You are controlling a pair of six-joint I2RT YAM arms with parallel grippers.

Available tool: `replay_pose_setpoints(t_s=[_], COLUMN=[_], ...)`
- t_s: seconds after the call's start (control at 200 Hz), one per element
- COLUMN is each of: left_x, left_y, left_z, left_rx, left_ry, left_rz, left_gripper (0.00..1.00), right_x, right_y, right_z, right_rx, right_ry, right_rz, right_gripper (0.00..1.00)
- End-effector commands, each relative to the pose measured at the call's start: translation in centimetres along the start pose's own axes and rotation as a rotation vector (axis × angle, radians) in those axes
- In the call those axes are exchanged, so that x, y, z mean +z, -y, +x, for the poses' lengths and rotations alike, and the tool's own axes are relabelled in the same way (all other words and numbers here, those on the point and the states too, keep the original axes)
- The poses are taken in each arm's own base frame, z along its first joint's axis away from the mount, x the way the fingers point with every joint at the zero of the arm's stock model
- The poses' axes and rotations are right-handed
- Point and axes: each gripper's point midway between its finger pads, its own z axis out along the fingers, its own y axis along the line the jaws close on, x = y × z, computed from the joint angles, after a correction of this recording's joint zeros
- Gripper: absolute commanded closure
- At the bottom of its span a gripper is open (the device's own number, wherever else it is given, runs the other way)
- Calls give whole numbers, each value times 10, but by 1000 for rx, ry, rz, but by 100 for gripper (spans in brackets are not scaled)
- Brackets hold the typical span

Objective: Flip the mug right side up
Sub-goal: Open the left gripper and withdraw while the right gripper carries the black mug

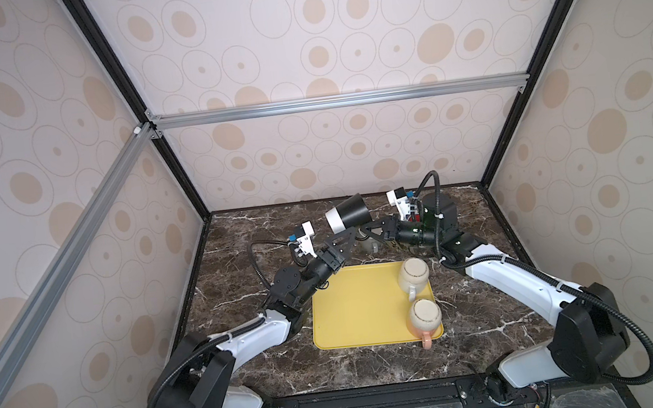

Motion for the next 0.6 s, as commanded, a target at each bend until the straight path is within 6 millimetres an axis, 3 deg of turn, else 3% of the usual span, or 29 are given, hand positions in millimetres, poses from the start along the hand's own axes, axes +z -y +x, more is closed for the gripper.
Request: replay_pose_setpoints(t_s=[0.0,0.21,0.485,0.595], left_x=[-13,-46,-78,-86], left_y=[-41,-64,-61,-67], left_z=[6,-6,-42,-55], left_rx=[146,261,420,460], left_ry=[-64,-56,70,75], left_rz=[-259,-452,-519,-611], left_gripper=[0,0,0,0], right_x=[-6,1,14,21], right_y=[-46,-40,-14,-5], right_z=[-24,-27,-25,-21], right_rx=[-112,-99,-110,-198], right_ry=[71,58,9,-9], right_rz=[-105,-78,114,254], right_gripper=[100,100,100,100])
